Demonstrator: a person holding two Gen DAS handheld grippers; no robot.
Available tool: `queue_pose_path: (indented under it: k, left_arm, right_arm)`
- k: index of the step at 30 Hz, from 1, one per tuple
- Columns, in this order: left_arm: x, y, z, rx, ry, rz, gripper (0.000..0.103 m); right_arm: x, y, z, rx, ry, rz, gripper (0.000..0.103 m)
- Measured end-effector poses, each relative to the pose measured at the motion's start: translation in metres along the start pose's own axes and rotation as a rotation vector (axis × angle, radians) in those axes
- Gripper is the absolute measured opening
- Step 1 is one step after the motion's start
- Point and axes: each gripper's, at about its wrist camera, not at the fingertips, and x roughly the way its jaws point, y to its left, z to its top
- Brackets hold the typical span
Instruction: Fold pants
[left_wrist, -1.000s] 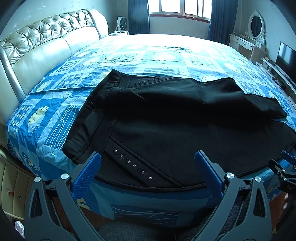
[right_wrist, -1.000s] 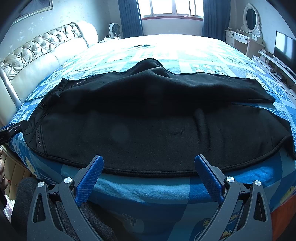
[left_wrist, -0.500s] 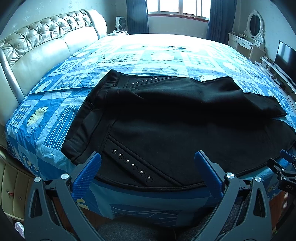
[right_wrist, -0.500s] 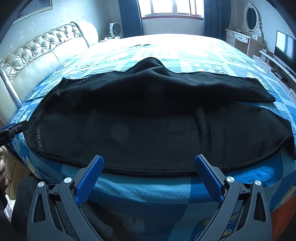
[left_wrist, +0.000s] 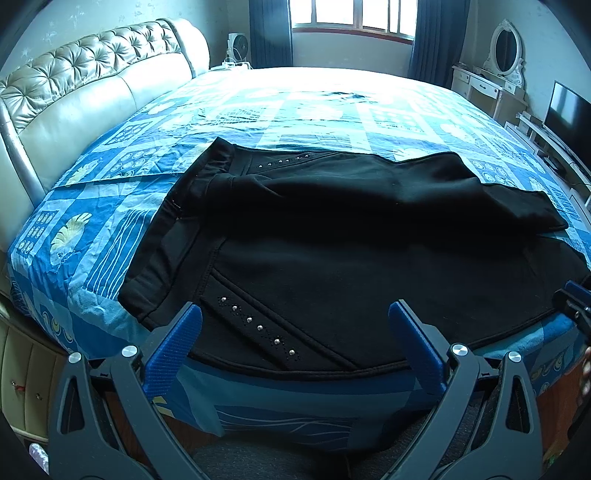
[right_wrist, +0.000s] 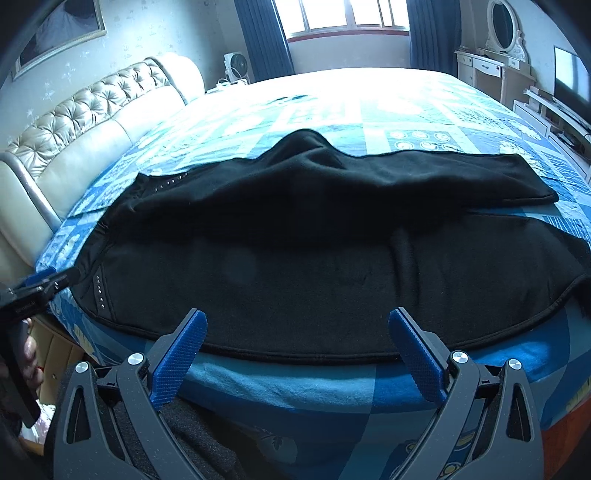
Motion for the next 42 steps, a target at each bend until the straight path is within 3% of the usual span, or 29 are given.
queue_pose_path:
  k: [6, 9, 14, 17, 22, 26, 28, 30, 34, 35, 38, 40, 42]
  left_arm:
    - [-0.001, -0.003, -0.002, 0.015, -0.004, -0.007, 0.101]
    - [-0.001, -0.004, -0.004, 0.032, -0.011, 0.002, 0.101]
    - [0.001, 0.001, -0.006, 0.009, 0.001, -0.022, 0.101]
    - [0.002, 0.006, -0.008, -0.009, 0.005, -0.009, 0.101]
    - [0.003, 0.016, -0.013, -0.038, 0.023, 0.032, 0.101]
    - [0.005, 0.021, -0.016, -0.051, 0.039, 0.050, 0.101]
    - [0.009, 0.024, -0.018, -0.065, 0.057, 0.049, 0.101]
    - [0.014, 0.026, -0.020, -0.085, 0.080, 0.035, 0.101]
    - [0.026, 0.031, -0.028, -0.127, 0.130, 0.011, 0.101]
    - [0.028, 0.032, -0.029, -0.140, 0.145, 0.003, 0.101]
    - [0.029, 0.034, -0.028, -0.159, 0.159, -0.022, 0.101]
    - [0.028, 0.035, -0.026, -0.165, 0.153, -0.033, 0.101]
    - [0.028, 0.037, -0.024, -0.172, 0.155, -0.061, 0.101]
  right_arm:
    - [-0.066, -0.100, 0.040, 0.170, -0.149, 0.109, 0.098]
    - [-0.092, -0.174, 0.042, 0.270, -0.194, 0.075, 0.098]
    - [-0.089, -0.295, 0.028, 0.483, -0.138, 0.030, 0.098]
    - [-0.077, -0.357, 0.013, 0.654, -0.139, 0.072, 0.098]
    - [-0.048, -0.405, 0.007, 0.787, -0.137, 0.117, 0.098]
    - [-0.030, -0.406, 0.020, 0.721, -0.071, 0.093, 0.096]
    - [-0.026, -0.399, 0.025, 0.666, -0.032, 0.077, 0.084]
    - [-0.018, -0.395, 0.025, 0.640, 0.022, 0.111, 0.032]
    - [-0.013, -0.386, 0.023, 0.563, 0.067, 0.054, 0.021]
    - [-0.014, -0.386, 0.025, 0.545, 0.075, 0.028, 0.011]
    - [-0.026, -0.381, 0.043, 0.412, 0.060, -0.148, 0.007]
    - [-0.026, -0.382, 0.052, 0.363, 0.062, -0.207, 0.007]
    - [-0.013, -0.385, 0.054, 0.326, 0.121, -0.251, 0.006]
